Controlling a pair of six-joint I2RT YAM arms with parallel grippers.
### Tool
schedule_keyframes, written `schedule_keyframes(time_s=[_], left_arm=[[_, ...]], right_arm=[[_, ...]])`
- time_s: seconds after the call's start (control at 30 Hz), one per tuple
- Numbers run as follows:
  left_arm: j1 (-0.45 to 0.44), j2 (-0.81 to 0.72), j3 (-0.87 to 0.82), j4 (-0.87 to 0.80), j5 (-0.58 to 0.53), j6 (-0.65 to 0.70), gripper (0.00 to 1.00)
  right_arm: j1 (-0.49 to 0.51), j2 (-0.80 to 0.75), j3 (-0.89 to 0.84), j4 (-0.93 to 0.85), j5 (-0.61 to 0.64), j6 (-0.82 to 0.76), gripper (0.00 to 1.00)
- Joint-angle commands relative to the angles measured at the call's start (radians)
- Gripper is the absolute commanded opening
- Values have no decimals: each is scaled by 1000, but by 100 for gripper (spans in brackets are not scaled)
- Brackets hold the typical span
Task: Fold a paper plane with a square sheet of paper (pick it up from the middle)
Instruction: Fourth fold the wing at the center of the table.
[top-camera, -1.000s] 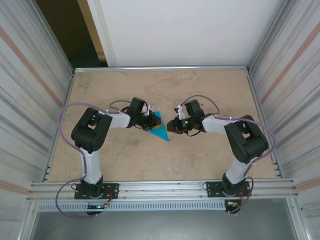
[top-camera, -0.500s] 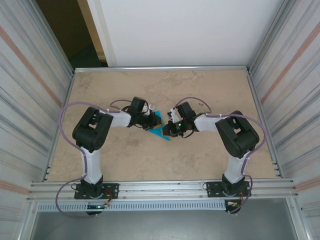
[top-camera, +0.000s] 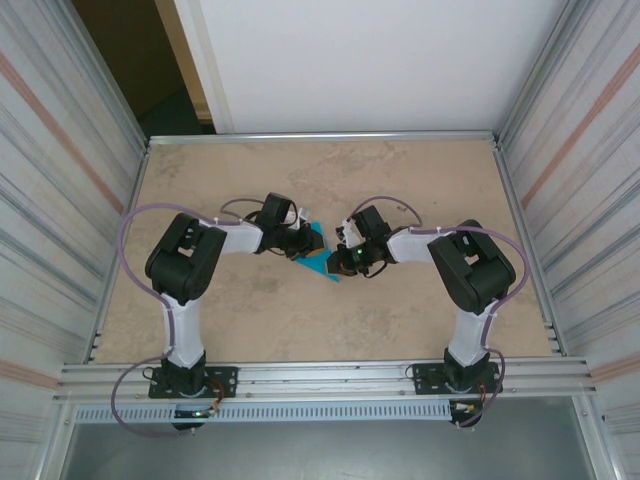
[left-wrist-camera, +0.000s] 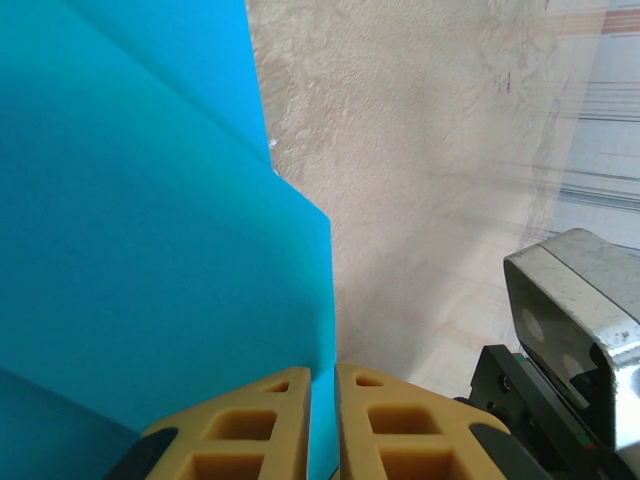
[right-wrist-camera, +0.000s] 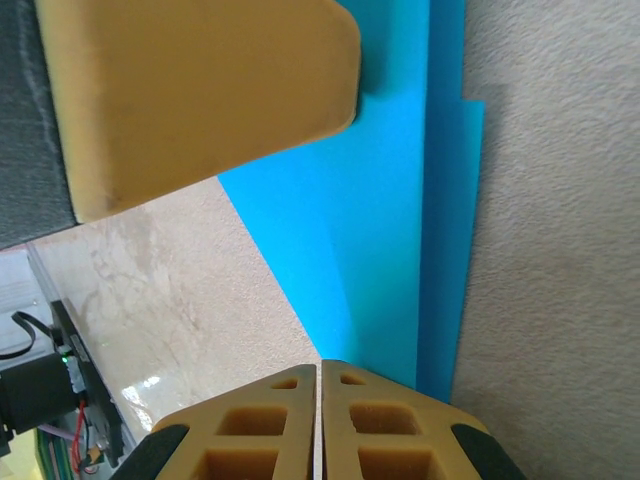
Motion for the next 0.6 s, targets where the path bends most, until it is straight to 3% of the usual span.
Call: schedule_keyframes(time_s=[0.0, 0.57], left_arm=[[6, 20, 23, -25, 20, 22, 16], [6, 33, 42, -43, 23, 31, 17]], right_arm=[[-1, 16, 12, -24, 17, -24, 11], [-1, 27, 7, -42, 43, -31, 11]])
